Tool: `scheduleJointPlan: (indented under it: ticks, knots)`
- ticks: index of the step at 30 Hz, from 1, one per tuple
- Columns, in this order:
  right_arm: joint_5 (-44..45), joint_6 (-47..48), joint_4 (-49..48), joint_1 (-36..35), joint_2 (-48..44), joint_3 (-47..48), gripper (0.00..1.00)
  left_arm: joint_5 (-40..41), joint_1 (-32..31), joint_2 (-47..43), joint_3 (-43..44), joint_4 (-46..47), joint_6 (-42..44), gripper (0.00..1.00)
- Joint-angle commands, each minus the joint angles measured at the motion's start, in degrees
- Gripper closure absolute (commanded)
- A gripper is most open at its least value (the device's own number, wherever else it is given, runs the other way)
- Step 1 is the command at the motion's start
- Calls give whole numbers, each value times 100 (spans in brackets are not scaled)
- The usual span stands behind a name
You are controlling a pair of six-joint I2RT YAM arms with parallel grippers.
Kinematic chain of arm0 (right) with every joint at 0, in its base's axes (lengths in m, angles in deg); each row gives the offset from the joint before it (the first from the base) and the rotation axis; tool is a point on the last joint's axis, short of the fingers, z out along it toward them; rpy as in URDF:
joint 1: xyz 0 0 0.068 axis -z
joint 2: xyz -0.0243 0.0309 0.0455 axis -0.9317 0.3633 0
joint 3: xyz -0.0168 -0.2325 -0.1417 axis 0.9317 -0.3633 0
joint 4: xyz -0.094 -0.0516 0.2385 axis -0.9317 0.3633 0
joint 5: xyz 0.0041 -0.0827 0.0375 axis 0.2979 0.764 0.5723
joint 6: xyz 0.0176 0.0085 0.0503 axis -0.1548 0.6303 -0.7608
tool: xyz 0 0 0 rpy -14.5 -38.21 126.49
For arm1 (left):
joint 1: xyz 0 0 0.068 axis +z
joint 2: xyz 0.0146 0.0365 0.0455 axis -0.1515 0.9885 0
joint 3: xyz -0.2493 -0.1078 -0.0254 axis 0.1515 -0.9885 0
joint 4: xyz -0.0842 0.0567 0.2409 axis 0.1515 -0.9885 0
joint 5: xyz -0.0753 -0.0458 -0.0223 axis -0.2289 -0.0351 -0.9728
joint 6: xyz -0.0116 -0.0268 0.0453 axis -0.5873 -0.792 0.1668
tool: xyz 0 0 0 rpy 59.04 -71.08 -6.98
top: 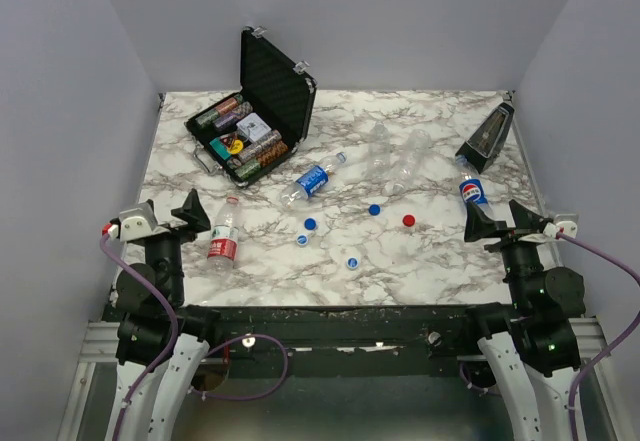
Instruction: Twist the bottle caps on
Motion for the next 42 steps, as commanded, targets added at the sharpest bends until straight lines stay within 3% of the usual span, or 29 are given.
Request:
scheduleJointPlan:
  ticks: [1,7,15,24,34,42]
  knots:
    - [-116,74,33,-35,-111,-41,0,16,33,73,58,-116,-103,1]
    - [-64,22,24,-35,-190,-103,0,-11,42,371,163,-194,-454,1]
    - [-11,-58,-11,-114,-304,-182,0,-63,42,1548,681,-914,-868,1]
    - [-19,-49,-46,-220,-331,-226,0,-704,42,3911,1806,-2215,-1509,1]
    - [-2,22,-108,-334,-612,-287,0,-1057,103,6908,2878,-3385,-1308,1]
    - [42,57,-117,-448,-674,-314,0,-995,288,8369,3406,-3973,-1027,1]
